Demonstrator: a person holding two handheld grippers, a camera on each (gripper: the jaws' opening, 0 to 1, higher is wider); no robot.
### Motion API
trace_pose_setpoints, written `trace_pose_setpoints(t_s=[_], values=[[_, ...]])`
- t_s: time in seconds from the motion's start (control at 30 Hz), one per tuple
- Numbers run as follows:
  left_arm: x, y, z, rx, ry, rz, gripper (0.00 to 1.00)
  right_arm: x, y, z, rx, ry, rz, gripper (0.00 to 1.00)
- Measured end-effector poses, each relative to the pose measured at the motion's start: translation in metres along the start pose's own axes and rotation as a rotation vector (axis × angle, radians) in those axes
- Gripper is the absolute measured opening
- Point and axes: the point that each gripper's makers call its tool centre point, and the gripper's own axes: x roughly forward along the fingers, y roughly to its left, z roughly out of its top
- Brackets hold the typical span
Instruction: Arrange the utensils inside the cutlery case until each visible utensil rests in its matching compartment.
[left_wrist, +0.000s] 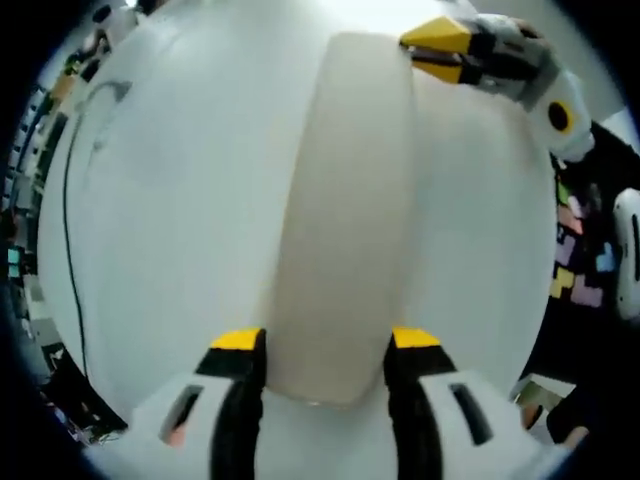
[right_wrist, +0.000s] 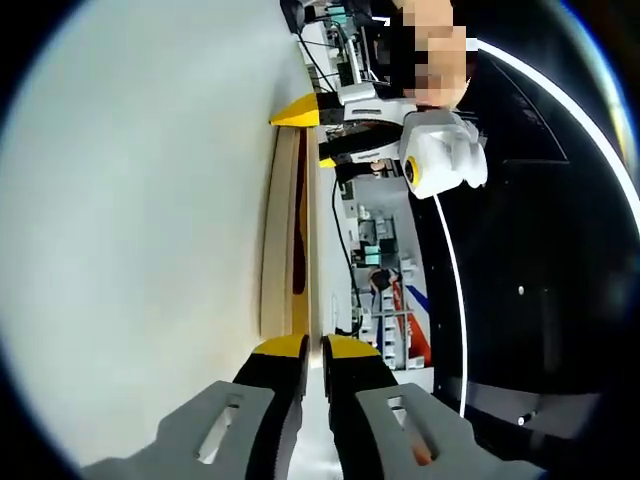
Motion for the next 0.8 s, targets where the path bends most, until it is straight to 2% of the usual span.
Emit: trace_pose_setpoints(t_s=[0.3, 0.37, 0.4, 0.47, 0.57, 0.7, 0.8], values=[[0.0, 0.001, -0.001, 0.003, 0.049, -0.002, 0.5, -0.002, 0.004, -0.002, 0.004, -0.015, 0.024, 0.05], [0.0, 0.001, -0.001, 0.009, 0.059, -0.003, 0.49, 0.001, 0.009, -0.003, 0.016, -0.01, 0.049, 0.06], [0.0, 0.001, -0.001, 0.01, 0.062, -0.003, 0.49, 0.003, 0.017, -0.004, 0.071, -0.016, 0.089, 0.06], [0.0, 0.001, -0.002, 0.019, 0.069, -0.003, 0.49, 0.004, 0.015, -0.005, 0.116, -0.053, 0.09, 0.07], [0.0, 0.002, -0.002, 0.023, 0.072, -0.004, 0.48, 0.003, 0.012, -0.013, 0.24, -0.065, 0.106, 0.08], [0.0, 0.003, -0.002, 0.029, 0.067, -0.004, 0.47, 0.002, 0.008, -0.024, 0.309, -0.051, 0.105, 0.09], [-0.001, 0.004, -0.002, 0.031, 0.063, -0.005, 0.47, 0.002, 0.008, -0.025, 0.36, -0.059, 0.117, 0.1]])
